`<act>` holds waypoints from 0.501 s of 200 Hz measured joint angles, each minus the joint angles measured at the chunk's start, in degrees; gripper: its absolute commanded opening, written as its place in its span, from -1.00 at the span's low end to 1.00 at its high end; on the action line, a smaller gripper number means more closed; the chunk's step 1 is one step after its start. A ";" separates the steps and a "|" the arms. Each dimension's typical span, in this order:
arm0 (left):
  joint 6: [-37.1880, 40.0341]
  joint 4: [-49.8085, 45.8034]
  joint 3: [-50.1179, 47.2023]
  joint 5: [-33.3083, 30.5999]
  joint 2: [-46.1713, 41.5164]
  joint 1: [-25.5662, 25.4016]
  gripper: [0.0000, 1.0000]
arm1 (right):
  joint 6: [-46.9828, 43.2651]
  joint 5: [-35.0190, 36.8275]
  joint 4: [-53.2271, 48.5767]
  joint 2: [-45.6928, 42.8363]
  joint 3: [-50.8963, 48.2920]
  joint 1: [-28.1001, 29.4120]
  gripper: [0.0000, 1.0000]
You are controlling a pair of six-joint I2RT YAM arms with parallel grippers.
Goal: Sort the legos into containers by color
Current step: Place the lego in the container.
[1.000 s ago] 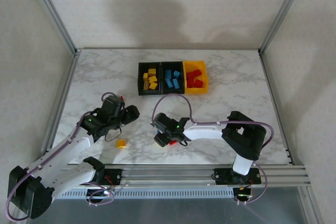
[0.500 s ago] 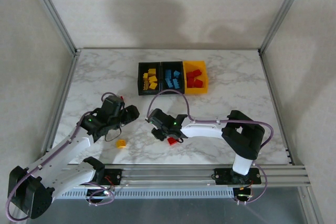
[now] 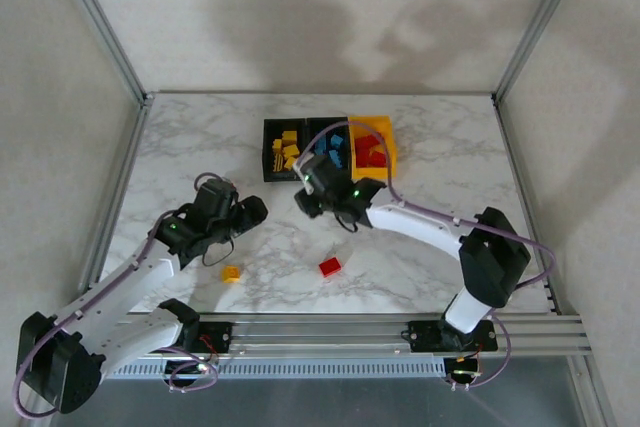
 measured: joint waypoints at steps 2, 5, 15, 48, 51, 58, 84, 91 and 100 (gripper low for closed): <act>-0.04 0.13 0.09 0.09 0.22 0.00 0.53 | 0.15 0.00 -0.09 0.04 0.46 -0.52 -0.75; -0.04 0.35 0.24 0.24 0.42 0.00 0.53 | 0.17 0.02 -0.22 0.11 1.09 -1.18 -0.75; -0.07 1.31 0.81 0.50 1.25 0.00 0.53 | 0.57 0.04 -0.44 0.87 3.58 -3.72 -0.75; -0.46 4.70 3.34 1.11 3.87 -0.20 0.53 | 1.95 0.52 -0.94 6.73 12.02 -9.68 -0.75; -0.52 5.01 3.58 1.14 4.15 -0.26 0.53 | 2.14 0.50 -1.05 7.52 12.79 -10.10 -0.75; -0.68 5.86 4.22 1.14 4.85 -0.42 0.53 | 2.51 0.87 -1.31 9.38 14.62 -11.06 -0.75; -1.16 8.46 6.32 1.36 7.56 -1.31 0.53 | 3.91 1.84 -2.75 17.20 21.84 -14.27 -0.75; -1.16 8.94 6.93 1.38 8.33 -1.57 0.53 | 4.22 1.92 -3.04 19.32 23.78 -15.06 -0.75; -1.18 9.38 7.72 1.49 9.22 -1.86 0.53 | 4.63 1.97 -3.39 21.66 25.79 -15.96 -0.75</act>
